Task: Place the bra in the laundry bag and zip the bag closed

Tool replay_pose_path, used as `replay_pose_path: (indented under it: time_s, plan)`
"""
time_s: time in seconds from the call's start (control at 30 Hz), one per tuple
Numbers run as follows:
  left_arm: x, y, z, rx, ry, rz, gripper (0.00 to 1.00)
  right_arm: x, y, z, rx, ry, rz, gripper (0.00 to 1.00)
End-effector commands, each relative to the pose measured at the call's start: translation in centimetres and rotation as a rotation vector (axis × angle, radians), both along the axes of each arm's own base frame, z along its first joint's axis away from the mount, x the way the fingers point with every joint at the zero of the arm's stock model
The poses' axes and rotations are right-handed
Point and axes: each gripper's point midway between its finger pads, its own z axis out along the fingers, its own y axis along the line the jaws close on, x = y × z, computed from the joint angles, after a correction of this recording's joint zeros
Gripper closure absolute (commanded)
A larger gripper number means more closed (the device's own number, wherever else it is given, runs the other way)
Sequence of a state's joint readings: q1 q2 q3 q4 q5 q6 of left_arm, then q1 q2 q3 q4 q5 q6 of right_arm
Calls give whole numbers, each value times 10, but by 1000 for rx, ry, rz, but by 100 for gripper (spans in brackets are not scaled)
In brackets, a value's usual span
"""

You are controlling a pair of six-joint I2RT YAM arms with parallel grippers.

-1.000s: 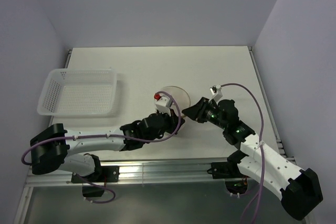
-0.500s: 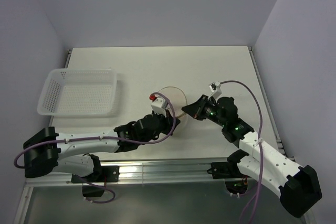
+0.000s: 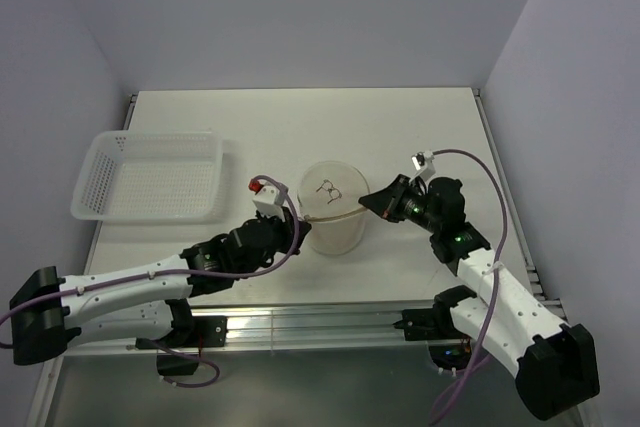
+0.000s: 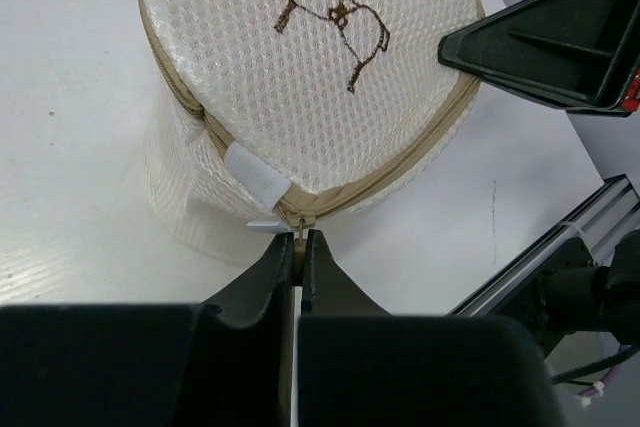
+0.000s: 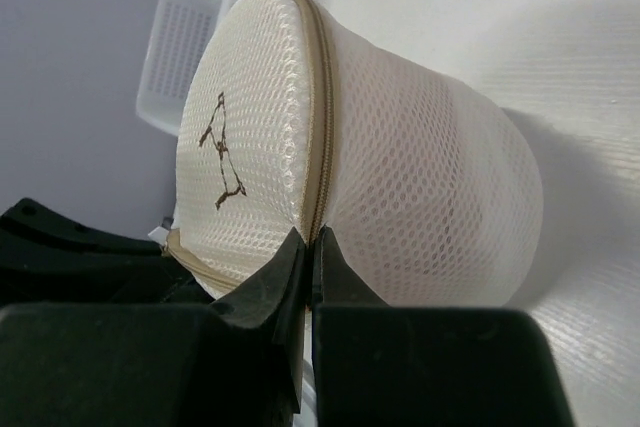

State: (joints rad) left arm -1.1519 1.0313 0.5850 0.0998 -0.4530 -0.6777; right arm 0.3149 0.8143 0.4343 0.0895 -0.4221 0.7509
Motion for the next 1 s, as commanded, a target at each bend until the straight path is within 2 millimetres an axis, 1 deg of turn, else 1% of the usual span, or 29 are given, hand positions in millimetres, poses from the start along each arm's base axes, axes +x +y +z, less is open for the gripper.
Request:
replay_pose_path:
  time_s: [0.0,0.03,0.07,0.1,0.23,0.33,0.43,0.5,0.57,0.63,0.7,0.73,0.77,0.8,0.83,0.87,0.9,0.93,0.97]
  plan:
    - [13,49,-13,107,-9,163,100,28,-23,9,-54,-94,-98,100]
    - [13,53,-16,115,-7,172,100,30,-21,11,-49,-100,-88,100]
    - [14,56,-17,117,-4,189,100,29,-17,7,-51,-85,-63,100]
    - [14,56,-16,115,-3,192,100,30,-16,8,-49,-86,-57,100]
    - [16,55,-15,121,-12,196,100,32,-15,9,-48,-91,-50,100]
    - [19,60,-16,145,-15,224,100,31,-18,8,-74,-95,-54,100]
    - [21,66,-15,151,-24,249,100,29,-15,2,-88,-79,-28,100]
    - [22,65,-13,134,-24,256,100,27,-13,-3,-87,-75,-14,100]
    - [21,61,-9,119,-22,239,100,22,-5,-6,-63,-61,27,100]
    - [20,59,-4,101,-23,235,100,21,-3,-9,-72,-55,38,100]
    - [21,60,3,83,-25,244,93,19,-4,-9,-74,-61,30,100]
    - [21,60,11,71,-31,247,86,19,-5,-7,-72,-67,27,100]
    - [22,63,14,80,-38,254,67,19,-4,-6,-74,-74,31,100]
    - [22,65,20,68,-45,258,57,18,-4,-3,-81,-70,38,100]
    - [22,67,26,57,-51,266,49,18,-5,-3,-88,-67,36,98]
    - [22,70,29,59,-51,276,29,18,-7,-1,-94,-77,29,97]
    - [22,75,39,45,-65,289,22,19,-9,1,-96,-81,13,95]
    - [23,76,49,30,-75,295,10,18,-9,4,-93,-93,11,92]
    - [22,82,55,29,-84,303,7,18,-9,5,-98,-96,13,89]
